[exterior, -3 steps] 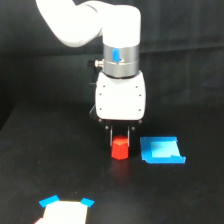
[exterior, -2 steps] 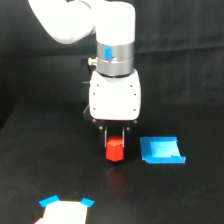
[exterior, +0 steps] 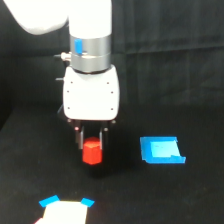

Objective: Pick up the red object from the table

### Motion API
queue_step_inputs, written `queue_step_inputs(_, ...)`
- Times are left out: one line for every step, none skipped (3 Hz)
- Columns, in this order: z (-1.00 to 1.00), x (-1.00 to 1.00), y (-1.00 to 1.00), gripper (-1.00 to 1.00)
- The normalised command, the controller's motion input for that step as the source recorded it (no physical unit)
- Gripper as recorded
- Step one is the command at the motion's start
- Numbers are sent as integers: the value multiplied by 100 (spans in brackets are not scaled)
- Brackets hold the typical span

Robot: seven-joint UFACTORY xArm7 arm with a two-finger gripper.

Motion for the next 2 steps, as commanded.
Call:
queue_step_inputs(100, 100, -15, -50)
queue_step_inputs(100, -1, 36, -100)
